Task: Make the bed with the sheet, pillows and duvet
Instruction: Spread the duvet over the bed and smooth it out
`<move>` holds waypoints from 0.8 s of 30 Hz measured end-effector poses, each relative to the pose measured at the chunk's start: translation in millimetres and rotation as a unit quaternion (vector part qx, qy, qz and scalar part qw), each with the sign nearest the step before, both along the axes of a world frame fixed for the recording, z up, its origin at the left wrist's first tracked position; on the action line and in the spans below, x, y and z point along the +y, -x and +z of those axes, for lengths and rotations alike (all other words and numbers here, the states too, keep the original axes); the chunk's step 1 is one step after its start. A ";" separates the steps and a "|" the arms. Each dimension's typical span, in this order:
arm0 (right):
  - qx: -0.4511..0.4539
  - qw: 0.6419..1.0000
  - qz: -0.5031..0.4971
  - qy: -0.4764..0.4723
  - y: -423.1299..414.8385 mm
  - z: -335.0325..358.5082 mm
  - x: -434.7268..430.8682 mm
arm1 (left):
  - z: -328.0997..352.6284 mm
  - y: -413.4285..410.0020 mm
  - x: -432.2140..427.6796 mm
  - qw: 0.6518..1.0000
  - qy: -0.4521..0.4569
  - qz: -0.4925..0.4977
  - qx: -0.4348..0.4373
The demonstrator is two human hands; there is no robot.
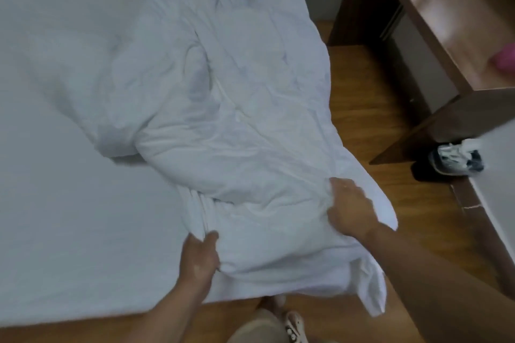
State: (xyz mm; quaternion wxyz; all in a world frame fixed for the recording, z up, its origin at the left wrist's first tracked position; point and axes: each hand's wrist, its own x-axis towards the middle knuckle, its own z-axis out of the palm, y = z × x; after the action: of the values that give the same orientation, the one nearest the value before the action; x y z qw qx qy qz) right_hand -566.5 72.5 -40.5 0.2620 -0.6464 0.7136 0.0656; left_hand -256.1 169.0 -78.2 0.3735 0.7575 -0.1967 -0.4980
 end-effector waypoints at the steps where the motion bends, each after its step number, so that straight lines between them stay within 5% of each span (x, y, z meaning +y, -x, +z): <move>1: -0.103 0.993 0.049 0.020 -20.4 7.2 22.6 | 9.8 2.9 23.3 1.000 0.004 -0.004 -0.012; 3: -0.270 0.941 0.206 0.013 -70.2 21.5 73.1 | 29.3 9.6 56.3 1.000 0.015 -0.007 -0.022; 6: -0.230 0.929 0.290 -0.006 -134.8 22.6 137.4 | 56.4 9.1 67.6 0.999 0.029 -0.027 -0.006; 9: -0.155 0.962 0.186 0.126 -162.9 25.0 146.2 | 71.8 -7.7 56.8 0.996 0.024 -0.087 0.018; 15: -0.252 0.953 0.117 0.123 -139.2 73.3 125.9 | 59.4 -59.1 0.8 0.933 -0.004 0.084 0.351; 20: -0.263 0.958 0.067 0.090 -153.2 78.3 145.2 | 28.0 -101.7 -72.6 0.930 -0.131 0.006 0.343; 24: -0.258 0.966 0.002 0.017 -191.2 48.8 155.2 | 26.3 -124.7 -94.4 0.945 -0.121 -0.030 0.304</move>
State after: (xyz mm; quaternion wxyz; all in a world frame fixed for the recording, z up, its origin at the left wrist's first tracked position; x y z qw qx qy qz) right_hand -375.2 227.7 8.3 0.4260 -0.6470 0.6219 -0.1147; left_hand -131.4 74.6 -51.9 0.3062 0.6034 -0.0347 -0.7355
